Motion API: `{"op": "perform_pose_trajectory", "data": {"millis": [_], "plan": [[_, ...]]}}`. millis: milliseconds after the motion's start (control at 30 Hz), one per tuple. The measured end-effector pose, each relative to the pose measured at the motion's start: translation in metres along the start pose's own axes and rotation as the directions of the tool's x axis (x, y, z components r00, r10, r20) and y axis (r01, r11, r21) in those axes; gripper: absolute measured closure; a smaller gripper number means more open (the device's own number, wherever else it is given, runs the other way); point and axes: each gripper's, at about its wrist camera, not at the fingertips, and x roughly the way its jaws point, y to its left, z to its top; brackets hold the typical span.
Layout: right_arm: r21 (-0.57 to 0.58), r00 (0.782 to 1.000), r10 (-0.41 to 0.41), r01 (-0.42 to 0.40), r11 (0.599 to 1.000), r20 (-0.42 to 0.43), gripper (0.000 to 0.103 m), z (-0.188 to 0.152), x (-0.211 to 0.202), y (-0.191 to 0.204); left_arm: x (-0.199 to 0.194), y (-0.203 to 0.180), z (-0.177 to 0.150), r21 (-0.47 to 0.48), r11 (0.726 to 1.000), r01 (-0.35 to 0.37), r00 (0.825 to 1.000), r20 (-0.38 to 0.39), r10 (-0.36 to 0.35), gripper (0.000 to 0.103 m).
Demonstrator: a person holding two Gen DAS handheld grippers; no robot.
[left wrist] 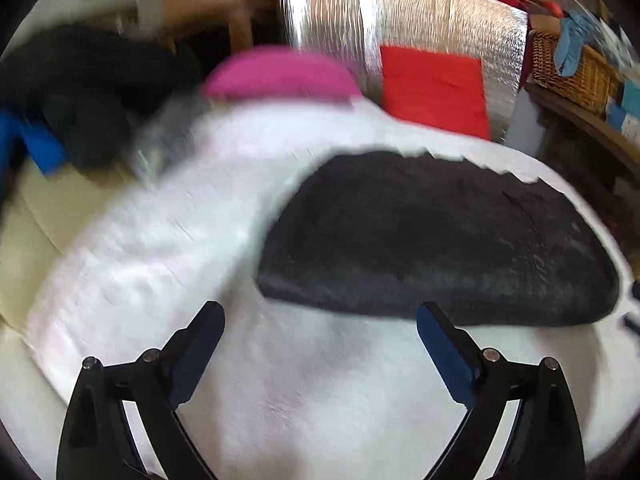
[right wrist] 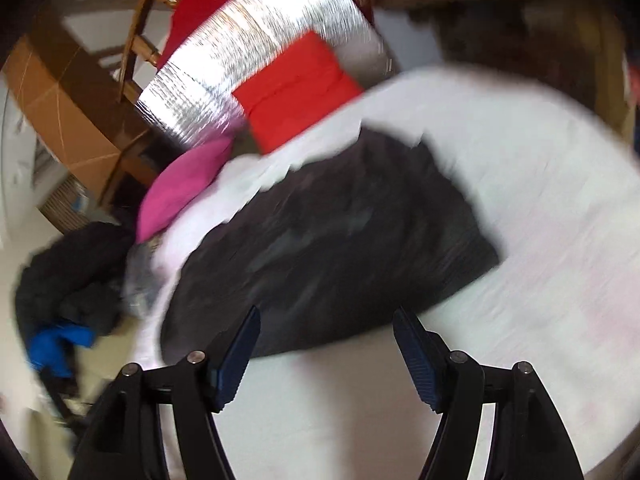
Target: Fold large clothes
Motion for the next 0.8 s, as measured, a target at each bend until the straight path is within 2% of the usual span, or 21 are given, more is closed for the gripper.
{"op": "perform_pose_trajectory", "data": {"millis": [67, 133, 167, 200, 333, 433, 467, 533, 733, 800], "plan": [[0.09, 0.996, 0.06, -0.053, 0.995, -0.073, 0.029, -0.004, 0.017, -0.009, 0.022, 0.012, -0.003, -0.105, 0.989, 0.104, 0.989, -0.094, -0.114, 0.006], [0.18, 0.989, 0.095, -0.074, 0.981, -0.111, 0.028, -0.009, 0.032, -0.02, 0.044, 0.024, -0.007, -0.246, 0.953, 0.177, 0.961, -0.167, -0.222, 0.006], [0.233, 0.985, 0.115, -0.084, 0.969, -0.125, 0.028, -0.01, 0.04, -0.027, 0.056, 0.031, -0.007, -0.332, 0.922, 0.2, 0.941, -0.196, -0.275, 0.006], [0.289, 0.982, 0.131, -0.088, 0.953, -0.133, 0.028, -0.011, 0.047, -0.034, 0.063, 0.034, -0.007, -0.38, 0.9, 0.212, 0.933, -0.195, -0.302, 0.006], [0.429, 0.981, 0.158, -0.096, 0.898, -0.111, 0.026, -0.011, 0.064, -0.055, 0.083, 0.035, 0.004, -0.459, 0.858, 0.229, 0.926, -0.17, -0.338, 0.006], [0.475, 0.986, 0.134, -0.072, 0.877, -0.097, 0.025, -0.005, 0.08, -0.067, 0.106, 0.035, 0.009, -0.541, 0.805, 0.243, 0.903, -0.177, -0.391, 0.006], [0.496, 0.987, 0.143, -0.086, 0.864, -0.078, 0.025, -0.003, 0.086, -0.072, 0.111, 0.036, 0.01, -0.561, 0.792, 0.242, 0.901, -0.174, -0.398, 0.006], [0.522, 0.987, 0.156, -0.12, 0.845, -0.026, 0.025, 0.008, 0.091, -0.077, 0.118, 0.039, 0.015, -0.603, 0.76, 0.245, 0.906, -0.136, -0.4, 0.006], [0.542, 0.985, 0.161, -0.17, 0.823, 0.065, 0.024, 0.031, 0.111, -0.08, 0.141, 0.038, 0.03, -0.658, 0.713, 0.241, 0.905, -0.113, -0.41, 0.006], [0.535, 0.985, 0.138, -0.173, 0.827, 0.106, 0.024, 0.034, 0.113, -0.078, 0.144, 0.037, 0.033, -0.662, 0.708, 0.246, 0.905, -0.105, -0.412, 0.006]]}}
